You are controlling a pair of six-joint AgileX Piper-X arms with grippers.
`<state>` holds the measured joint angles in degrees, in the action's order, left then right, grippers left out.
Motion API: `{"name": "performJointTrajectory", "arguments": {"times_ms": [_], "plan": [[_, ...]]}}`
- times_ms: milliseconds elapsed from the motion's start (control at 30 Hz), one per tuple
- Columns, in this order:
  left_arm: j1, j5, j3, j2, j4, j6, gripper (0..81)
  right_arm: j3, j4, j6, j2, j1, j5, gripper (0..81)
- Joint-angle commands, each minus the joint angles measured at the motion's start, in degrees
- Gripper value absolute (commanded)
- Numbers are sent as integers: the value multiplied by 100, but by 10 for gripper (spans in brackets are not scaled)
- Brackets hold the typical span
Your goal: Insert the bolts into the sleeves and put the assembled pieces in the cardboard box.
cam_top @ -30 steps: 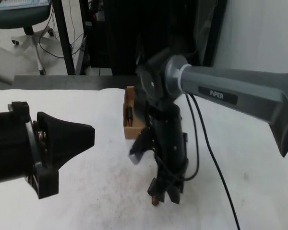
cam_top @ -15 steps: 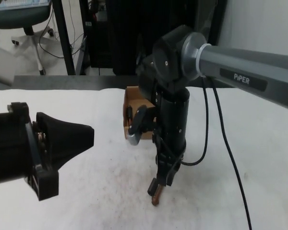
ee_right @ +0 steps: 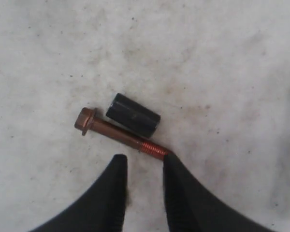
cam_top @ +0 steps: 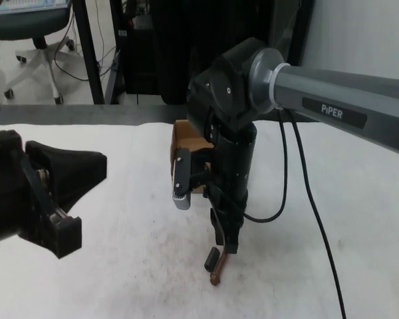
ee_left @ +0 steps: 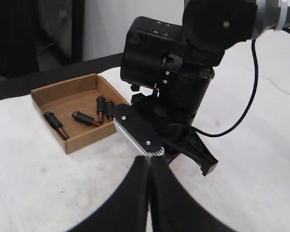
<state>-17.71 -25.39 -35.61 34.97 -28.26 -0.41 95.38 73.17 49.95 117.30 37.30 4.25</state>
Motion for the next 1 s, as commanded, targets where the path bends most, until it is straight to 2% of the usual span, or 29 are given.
{"name": "performJointTrajectory", "arguments": {"times_ms": [0, 367, 833, 967], "plan": [[8, 123, -47, -93, 3, 41, 3, 11, -235, 428, 113, 34, -6, 249], [8, 123, -21, -96, -548, 437, 3, -507, -131, 834, 199, 99, 64, 249], [8, 123, -18, -96, -545, 436, 3, -781, -611, 1282, 199, 394, -283, 246], [8, 123, -18, -96, -545, 436, 3, -781, -612, 1282, 112, 452, -580, 246]]}}
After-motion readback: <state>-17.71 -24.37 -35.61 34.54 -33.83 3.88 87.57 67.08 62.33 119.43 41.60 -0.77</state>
